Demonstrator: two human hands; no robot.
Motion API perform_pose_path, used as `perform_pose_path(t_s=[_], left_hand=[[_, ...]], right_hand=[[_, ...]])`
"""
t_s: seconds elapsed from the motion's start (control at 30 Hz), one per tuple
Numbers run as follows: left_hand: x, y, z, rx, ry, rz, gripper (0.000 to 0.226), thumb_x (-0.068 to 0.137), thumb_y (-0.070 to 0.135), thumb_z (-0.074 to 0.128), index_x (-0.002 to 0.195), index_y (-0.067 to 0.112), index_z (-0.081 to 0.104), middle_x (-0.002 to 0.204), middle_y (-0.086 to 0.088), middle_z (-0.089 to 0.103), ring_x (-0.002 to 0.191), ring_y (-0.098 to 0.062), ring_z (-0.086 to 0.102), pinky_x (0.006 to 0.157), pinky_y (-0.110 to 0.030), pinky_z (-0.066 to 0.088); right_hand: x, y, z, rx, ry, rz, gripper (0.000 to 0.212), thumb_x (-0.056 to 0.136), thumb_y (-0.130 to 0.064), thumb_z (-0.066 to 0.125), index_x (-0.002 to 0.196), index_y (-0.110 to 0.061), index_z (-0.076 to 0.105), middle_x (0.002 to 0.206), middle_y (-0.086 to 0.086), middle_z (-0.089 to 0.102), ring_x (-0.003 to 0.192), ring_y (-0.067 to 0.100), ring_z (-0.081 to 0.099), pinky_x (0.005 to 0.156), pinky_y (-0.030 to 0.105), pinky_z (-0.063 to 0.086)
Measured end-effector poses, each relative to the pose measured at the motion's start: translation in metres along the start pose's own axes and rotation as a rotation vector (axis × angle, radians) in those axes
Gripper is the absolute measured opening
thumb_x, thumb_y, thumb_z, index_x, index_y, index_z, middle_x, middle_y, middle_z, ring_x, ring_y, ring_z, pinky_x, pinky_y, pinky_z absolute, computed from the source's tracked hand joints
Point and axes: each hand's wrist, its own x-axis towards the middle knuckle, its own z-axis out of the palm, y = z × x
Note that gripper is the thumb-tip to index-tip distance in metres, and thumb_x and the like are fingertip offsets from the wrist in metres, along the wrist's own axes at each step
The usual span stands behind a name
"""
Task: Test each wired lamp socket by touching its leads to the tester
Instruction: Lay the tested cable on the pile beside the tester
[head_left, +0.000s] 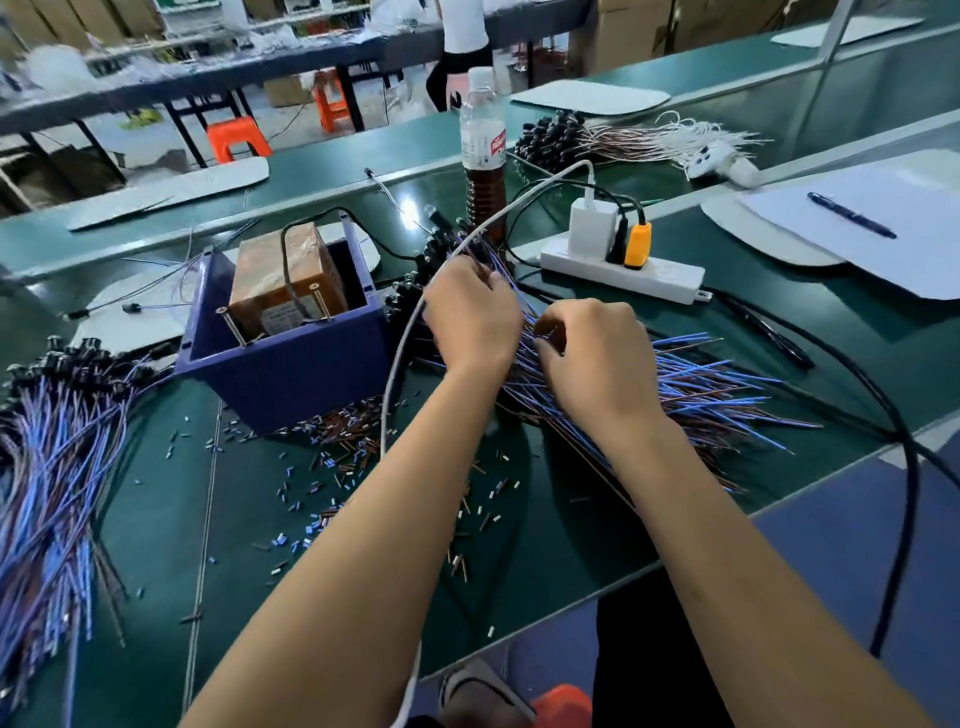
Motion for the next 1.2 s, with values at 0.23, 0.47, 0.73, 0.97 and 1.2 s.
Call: perform_pose_path(t_s=[0.23,0.47,0.73,0.97,1.2], left_hand=[[0.002,-0.011,-0.014,0.315,-0.017,0.122,0.056,0.091,0.039,0.077,0.125,0.004,0.049,0.099,-0.014,0.071,0.099,-0.036,0.071,0.067,-0.035,0.039],[-0.003,-0.021,-0.045,0.205,-0.395,-0.004,0.049,0.092,0.049,0.067,0.07,0.007,0.058,0.075,-0.011,0.067,0.081,-0.032,0.068,0.064,-0.035,0.047],[-0.035,-0.107,-0.197,-0.428,-0.853,-0.092,0.02,0.102,0.028,0.064,0.095,0.011,0.071,0.063,0.0,0.054,0.046,-0.006,0.038,0.039,-0.012,0.027],[-0.006,-0.204,-0.258,0.273,0.197,-0.243,0.017,0.093,0.032,0.069,0.085,0.017,0.071,0.076,-0.003,0.067,0.075,-0.025,0.06,0.069,-0.034,0.048],[0.009,-0.244,-0.263,0.878,0.114,-0.446,0.032,0.092,0.044,0.068,0.116,0.022,0.07,0.134,-0.018,0.056,0.134,-0.039,0.038,0.107,-0.042,0.03]], right_hand=[[0.001,-0.009,0.018,-0.061,0.044,0.056,0.013,0.095,-0.02,0.068,0.101,-0.02,0.08,0.102,0.007,0.071,0.1,0.031,0.064,0.079,0.036,0.05],[-0.003,-0.023,0.018,-0.118,0.198,0.052,0.02,0.097,-0.021,0.067,0.113,-0.025,0.078,0.105,0.005,0.068,0.106,0.03,0.057,0.085,0.039,0.042],[-0.027,-0.112,0.023,0.483,0.355,-0.417,0.011,0.092,-0.007,0.067,0.096,-0.009,0.077,0.088,0.004,0.07,0.073,0.016,0.06,0.071,0.024,0.046],[-0.068,-0.221,0.072,0.693,0.085,-0.65,0.008,0.092,-0.008,0.068,0.093,-0.009,0.076,0.083,0.0,0.068,0.067,0.015,0.057,0.064,0.038,0.052],[-0.085,-0.261,0.144,0.419,-0.632,-0.397,0.023,0.092,-0.017,0.068,0.116,-0.018,0.071,0.099,0.006,0.074,0.097,0.028,0.067,0.087,0.039,0.055]])
